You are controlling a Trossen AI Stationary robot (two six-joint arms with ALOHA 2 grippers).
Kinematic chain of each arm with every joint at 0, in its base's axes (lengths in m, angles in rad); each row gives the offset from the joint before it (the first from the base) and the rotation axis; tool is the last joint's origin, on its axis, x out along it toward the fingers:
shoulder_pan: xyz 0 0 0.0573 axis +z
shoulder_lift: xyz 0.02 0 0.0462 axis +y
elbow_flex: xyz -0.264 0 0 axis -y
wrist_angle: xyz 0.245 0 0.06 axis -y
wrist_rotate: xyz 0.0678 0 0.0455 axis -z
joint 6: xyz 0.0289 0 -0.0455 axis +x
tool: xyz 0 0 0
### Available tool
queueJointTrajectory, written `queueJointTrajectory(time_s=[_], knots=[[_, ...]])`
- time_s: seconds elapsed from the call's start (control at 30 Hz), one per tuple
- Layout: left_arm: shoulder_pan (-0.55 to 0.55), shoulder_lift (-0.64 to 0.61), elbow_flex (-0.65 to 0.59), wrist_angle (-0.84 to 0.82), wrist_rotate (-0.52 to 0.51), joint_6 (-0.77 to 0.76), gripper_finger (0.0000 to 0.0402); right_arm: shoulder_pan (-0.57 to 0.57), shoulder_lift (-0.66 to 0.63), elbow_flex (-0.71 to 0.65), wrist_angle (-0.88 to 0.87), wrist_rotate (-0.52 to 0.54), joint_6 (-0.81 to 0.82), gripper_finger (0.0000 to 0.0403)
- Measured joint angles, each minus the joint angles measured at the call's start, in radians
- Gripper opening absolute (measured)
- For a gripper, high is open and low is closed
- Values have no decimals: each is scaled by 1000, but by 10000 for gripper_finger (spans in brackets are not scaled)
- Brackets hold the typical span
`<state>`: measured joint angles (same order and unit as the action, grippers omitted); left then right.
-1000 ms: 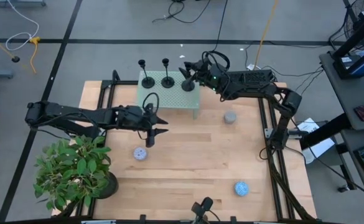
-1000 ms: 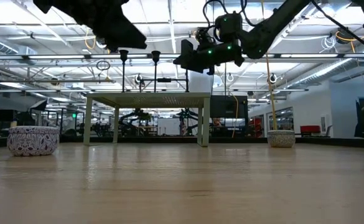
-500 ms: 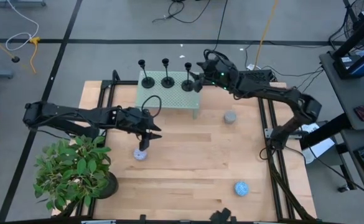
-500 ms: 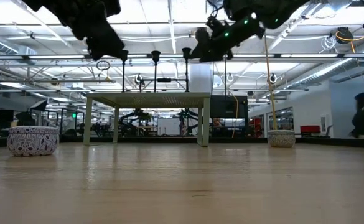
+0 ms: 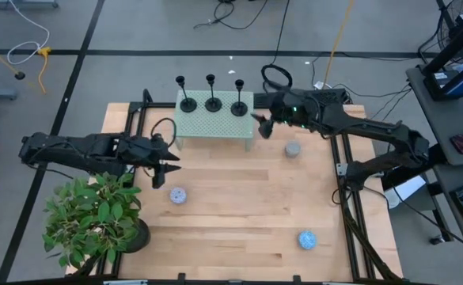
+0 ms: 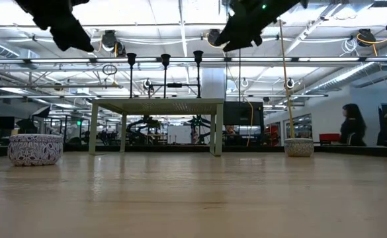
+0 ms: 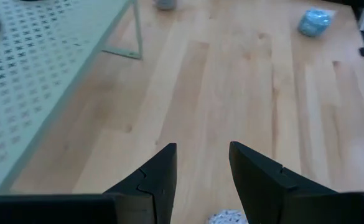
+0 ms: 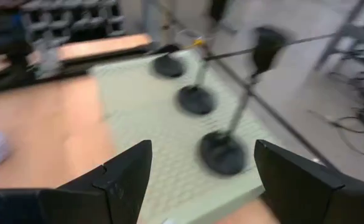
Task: Pick & Place candle stick holders
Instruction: Put the red patterned scented candle on the shelf
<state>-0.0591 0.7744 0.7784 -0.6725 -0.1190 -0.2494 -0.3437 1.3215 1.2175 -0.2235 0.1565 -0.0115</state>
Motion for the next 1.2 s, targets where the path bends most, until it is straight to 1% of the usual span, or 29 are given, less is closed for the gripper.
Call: queueJointTrajectory(time_s=[0.07, 0.2, 0.27, 0.33, 0.43, 0.5, 0.57, 0.67, 0.77, 0.87, 0.97, 1.1, 1.2], knots=[[-15, -17, -15, -12, -30, -16, 152, 48, -18, 0, -47, -1, 0, 279], [-42, -17, -56, -13, -42, 12, 152, 150, -38, 0, -170, -2, 26, 279], [-45, -10, -83, -10, -47, 34, 152, 198, -39, 0, -195, -1, 58, 279], [-47, -3, -118, -8, -52, 24, 152, 242, -39, 0, -208, -1, 86, 279], [-47, 9, -167, -2, -70, -50, 152, 292, -35, 0, -202, -1, 99, 279], [-46, 20, -192, -1, -97, -140, 152, 315, -30, 0, -200, -1, 101, 279], [-46, 30, -213, -2, -117, -201, 152, 331, -30, 0, -201, -1, 101, 279], [-46, 47, -225, -2, -117, -215, 152, 343, -31, 0, -188, 0, 96, 279], [-46, 61, -225, 9, -117, -193, 152, 346, -30, 0, -181, 0, 94, 279], [-46, 73, -225, 54, -116, -155, 152, 346, -30, 0, -164, 0, 81, 279], [-46, 87, -225, 87, -87, -117, 156, 346, -30, 0, -160, 0, 70, 279], [-46, 108, -225, 109, -60, -100, 178, 346, -30, 0, -155, 0, 67, 279], [-46, 124, -225, 132, -90, -100, 206, 346, -30, 0, -155, 0, 67, 279]])
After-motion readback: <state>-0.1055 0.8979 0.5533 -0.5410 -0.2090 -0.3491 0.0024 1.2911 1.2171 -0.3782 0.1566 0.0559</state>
